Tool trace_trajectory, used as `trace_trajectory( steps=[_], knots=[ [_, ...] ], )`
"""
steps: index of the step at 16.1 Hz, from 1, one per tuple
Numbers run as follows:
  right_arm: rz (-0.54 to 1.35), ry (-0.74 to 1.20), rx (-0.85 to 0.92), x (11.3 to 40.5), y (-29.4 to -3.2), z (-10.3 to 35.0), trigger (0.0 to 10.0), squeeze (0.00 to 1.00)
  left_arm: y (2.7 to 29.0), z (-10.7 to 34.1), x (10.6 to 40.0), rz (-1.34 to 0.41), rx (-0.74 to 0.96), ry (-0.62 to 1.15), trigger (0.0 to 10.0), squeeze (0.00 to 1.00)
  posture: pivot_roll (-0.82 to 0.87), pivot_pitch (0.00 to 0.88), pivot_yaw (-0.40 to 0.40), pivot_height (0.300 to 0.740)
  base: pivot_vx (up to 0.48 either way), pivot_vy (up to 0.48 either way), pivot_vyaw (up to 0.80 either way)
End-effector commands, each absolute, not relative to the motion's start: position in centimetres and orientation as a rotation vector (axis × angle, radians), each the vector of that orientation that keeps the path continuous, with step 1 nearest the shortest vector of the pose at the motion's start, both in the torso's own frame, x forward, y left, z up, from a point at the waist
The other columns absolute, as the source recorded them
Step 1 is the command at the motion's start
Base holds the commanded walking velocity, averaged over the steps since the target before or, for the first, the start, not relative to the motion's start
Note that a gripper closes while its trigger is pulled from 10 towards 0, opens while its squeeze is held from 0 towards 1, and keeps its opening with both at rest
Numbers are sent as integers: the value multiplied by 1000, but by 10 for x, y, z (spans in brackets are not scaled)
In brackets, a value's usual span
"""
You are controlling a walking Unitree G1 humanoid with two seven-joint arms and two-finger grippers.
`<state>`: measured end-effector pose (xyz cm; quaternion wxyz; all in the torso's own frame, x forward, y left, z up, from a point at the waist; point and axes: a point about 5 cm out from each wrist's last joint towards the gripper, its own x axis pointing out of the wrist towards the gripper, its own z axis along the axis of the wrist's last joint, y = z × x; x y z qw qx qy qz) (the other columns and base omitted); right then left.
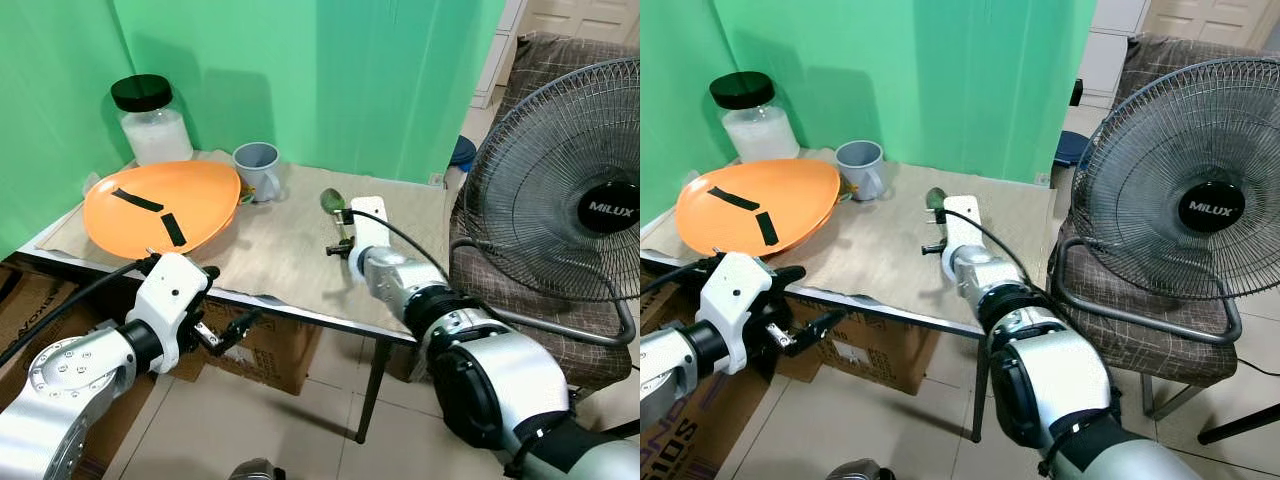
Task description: Setting the table
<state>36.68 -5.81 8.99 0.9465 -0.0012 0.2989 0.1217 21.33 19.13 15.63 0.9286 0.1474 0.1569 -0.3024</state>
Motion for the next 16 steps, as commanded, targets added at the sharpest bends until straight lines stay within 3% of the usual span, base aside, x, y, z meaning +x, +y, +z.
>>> trace_trajectory(
  steps=[1, 6, 8, 10, 11, 16],
  knots=[
    [256, 611, 3, 371, -66, 95, 0, 0, 191, 162, 214, -618, 330, 300, 10000, 0, 158, 0, 1, 740, 0, 0, 0],
    [316, 647, 45, 371, -94, 97, 0, 0, 193, 164, 213, -611, 334, 293, 10000, 0, 160, 0, -7, 740, 0, 0, 0],
    [361, 718, -27, 355, -99, 78, 10000, 0, 193, 163, 212, -610, 333, 297, 10000, 0, 153, 0, -2, 740, 0, 0, 0],
    [374, 750, -49, 348, -100, 67, 10000, 0, 193, 163, 212, -614, 334, 300, 10000, 0, 154, 0, -3, 740, 0, 0, 0],
    [372, 748, -49, 347, -100, 67, 10000, 1000, 192, 163, 212, -615, 335, 300, 10000, 0, 154, 0, -6, 740, 0, 0, 0],
    [408, 583, -47, 364, -94, 109, 10000, 1000, 192, 162, 211, -610, 332, 295, 10000, 0, 162, 0, -18, 740, 0, 0, 0]
  ],
)
